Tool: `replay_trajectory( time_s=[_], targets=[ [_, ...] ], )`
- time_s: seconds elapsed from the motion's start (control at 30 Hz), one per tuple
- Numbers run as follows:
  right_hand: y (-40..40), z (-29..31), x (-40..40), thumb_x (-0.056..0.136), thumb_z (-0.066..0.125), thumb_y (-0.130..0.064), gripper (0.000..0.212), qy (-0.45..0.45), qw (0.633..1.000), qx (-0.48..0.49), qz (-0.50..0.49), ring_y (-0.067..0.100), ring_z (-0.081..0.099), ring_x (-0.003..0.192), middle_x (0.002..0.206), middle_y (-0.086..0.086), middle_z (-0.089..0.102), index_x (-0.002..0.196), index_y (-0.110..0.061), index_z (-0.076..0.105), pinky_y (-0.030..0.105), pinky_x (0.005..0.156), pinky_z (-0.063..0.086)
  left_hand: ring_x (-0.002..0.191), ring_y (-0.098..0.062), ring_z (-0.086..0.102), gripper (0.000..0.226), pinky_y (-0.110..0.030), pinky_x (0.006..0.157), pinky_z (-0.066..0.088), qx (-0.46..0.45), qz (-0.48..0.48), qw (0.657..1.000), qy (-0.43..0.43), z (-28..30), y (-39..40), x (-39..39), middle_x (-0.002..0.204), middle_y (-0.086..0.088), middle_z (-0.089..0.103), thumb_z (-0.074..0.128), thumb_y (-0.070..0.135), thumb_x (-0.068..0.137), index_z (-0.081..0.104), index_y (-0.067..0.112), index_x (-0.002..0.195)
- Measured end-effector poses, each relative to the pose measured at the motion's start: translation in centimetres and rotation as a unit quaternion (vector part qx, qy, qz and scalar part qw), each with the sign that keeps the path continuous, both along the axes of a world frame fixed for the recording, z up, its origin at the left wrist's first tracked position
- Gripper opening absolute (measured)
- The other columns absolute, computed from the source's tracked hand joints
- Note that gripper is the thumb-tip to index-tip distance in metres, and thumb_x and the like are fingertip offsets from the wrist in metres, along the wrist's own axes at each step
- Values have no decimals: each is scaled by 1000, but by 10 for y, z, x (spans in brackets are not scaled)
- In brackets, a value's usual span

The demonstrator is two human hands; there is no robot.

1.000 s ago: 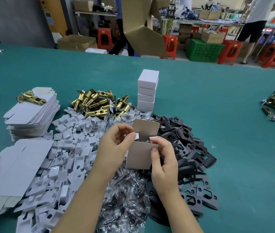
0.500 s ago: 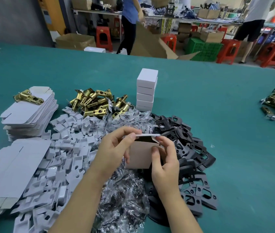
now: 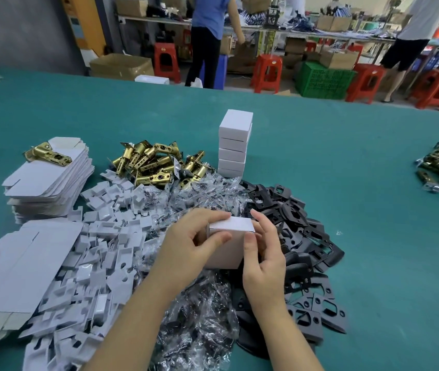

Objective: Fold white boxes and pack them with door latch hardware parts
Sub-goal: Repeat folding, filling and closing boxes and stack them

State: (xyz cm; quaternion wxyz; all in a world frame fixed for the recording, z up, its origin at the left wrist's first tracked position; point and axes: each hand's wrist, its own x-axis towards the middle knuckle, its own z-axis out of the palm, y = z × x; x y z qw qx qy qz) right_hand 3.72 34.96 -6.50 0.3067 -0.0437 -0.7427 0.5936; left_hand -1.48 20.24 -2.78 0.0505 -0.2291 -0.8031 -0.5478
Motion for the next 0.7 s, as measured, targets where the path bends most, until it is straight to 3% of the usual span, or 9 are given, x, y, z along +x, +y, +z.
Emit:
replay_trajectory(
  time_s=[0.17, 0.37, 0.47, 0.6, 0.7],
  targets=[
    [-2, 2, -1, 105, 44, -40, 34, 17, 998, 56, -21, 4, 60, 120, 127, -30, 61, 131, -59, 55, 11, 92, 47, 101, 2, 61, 34, -7, 81, 43, -3, 2, 1000, 30, 1, 1, 0, 116, 27, 66, 70, 39, 85, 70, 45, 119],
    [-2, 2, 0, 105, 43, -54, 26, 29, 998, 38, -38, 5, 63, 112, 119, -28, 65, 124, -54, 61, 15, 83, 52, 94, 9, 61, 37, -6, 76, 44, 6, 14, 999, 31, 3, 1, 2, 110, 34, 66, 68, 51, 86, 65, 52, 123],
    [-5, 3, 1, 104, 41, -60, 25, 31, 998, 29, -48, 10, 65, 108, 116, -21, 66, 120, -55, 60, 20, 79, 54, 106, 4, 62, 36, -9, 82, 46, 3, 11, 999, 36, 5, 3, 4, 115, 33, 65, 63, 55, 87, 64, 51, 123],
    [-6, 4, 1, 105, 40, -57, 24, 43, 997, 32, -49, 10, 66, 105, 112, -20, 67, 118, -54, 60, 17, 82, 51, 78, 2, 59, 28, -8, 67, 41, 3, 1, 999, 42, 5, 3, 5, 103, 24, 68, 62, 49, 92, 71, 40, 116],
    [-6, 6, 2, 105, 40, -57, 23, 40, 998, 28, -45, 13, 66, 104, 110, -18, 67, 117, -52, 60, 24, 80, 54, 71, 0, 56, 22, -8, 69, 40, 7, -8, 998, 55, 5, 4, 5, 95, 25, 65, 66, 37, 94, 75, 32, 113]
  ],
)
